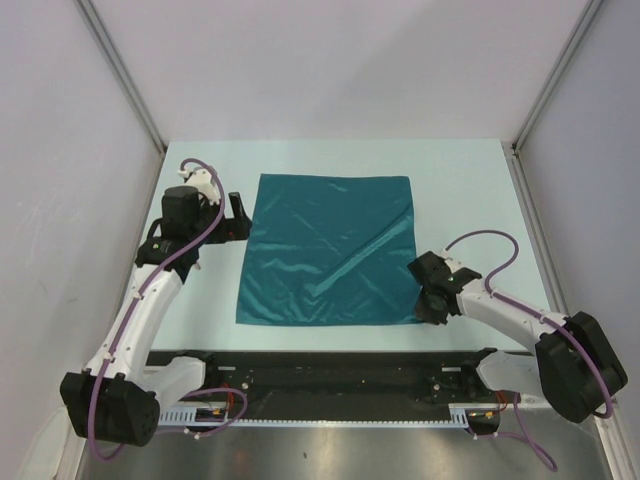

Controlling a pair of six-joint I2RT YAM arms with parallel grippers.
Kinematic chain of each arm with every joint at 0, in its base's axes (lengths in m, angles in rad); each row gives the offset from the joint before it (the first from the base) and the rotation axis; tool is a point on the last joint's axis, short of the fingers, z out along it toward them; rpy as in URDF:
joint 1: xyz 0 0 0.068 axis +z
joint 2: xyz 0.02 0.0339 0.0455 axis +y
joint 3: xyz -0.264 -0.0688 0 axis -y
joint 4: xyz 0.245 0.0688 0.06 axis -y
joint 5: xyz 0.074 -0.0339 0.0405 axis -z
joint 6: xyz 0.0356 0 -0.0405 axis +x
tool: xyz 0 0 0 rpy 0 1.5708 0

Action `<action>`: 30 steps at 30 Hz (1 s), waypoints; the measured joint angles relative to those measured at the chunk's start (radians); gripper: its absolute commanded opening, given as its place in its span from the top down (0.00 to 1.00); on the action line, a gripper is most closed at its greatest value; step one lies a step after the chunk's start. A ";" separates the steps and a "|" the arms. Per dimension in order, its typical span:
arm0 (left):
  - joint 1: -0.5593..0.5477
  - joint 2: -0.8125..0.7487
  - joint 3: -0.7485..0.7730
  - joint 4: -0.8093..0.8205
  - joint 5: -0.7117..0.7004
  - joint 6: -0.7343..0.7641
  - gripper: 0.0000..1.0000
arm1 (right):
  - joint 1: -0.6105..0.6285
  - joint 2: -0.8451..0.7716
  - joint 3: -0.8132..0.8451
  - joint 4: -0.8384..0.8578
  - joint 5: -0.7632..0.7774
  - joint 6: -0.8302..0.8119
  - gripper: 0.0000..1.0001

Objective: Fold the napkin, place the utensils inside, and roll it up
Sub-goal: Fold the napkin

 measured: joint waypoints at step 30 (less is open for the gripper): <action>0.000 -0.001 0.000 0.000 -0.002 0.000 0.00 | -0.154 -0.319 0.061 -0.121 0.103 -0.076 1.00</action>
